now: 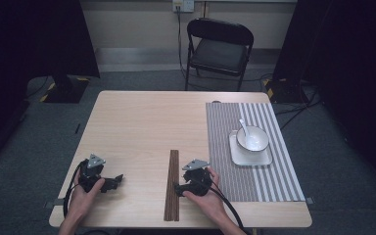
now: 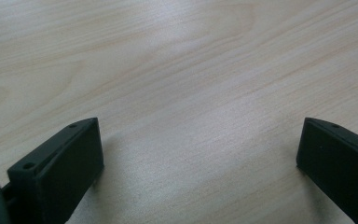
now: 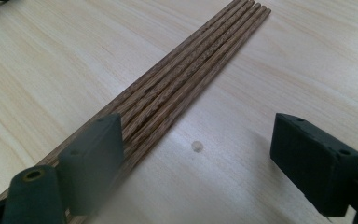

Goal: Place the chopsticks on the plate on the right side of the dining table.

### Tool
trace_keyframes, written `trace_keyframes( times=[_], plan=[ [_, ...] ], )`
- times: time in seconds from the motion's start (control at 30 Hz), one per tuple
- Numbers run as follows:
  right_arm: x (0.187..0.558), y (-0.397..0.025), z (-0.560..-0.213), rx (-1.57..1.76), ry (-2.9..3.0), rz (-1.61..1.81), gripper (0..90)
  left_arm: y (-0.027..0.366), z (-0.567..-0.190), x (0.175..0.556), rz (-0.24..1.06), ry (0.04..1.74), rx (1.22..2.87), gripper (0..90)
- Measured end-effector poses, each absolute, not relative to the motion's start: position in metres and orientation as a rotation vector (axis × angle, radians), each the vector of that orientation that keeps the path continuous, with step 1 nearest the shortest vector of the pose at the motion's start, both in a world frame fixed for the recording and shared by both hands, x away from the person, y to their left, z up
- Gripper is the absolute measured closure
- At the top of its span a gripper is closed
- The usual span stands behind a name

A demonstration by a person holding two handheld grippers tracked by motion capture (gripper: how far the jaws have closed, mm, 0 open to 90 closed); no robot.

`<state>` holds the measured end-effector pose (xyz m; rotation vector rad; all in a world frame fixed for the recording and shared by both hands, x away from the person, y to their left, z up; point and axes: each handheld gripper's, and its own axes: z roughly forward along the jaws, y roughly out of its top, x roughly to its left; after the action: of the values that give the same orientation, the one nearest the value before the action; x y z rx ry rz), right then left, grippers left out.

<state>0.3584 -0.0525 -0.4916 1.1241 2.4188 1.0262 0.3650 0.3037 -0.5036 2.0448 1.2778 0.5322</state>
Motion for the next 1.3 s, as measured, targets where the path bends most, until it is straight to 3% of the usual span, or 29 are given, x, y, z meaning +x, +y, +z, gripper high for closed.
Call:
trace_keyframes(
  times=[1.3],
  plan=[
    [0.358,-0.087,-0.493,1.179,2.355,0.895,17.4,0.304,-0.504,0.365,0.532,1.278,2.045,0.0]
  ],
)
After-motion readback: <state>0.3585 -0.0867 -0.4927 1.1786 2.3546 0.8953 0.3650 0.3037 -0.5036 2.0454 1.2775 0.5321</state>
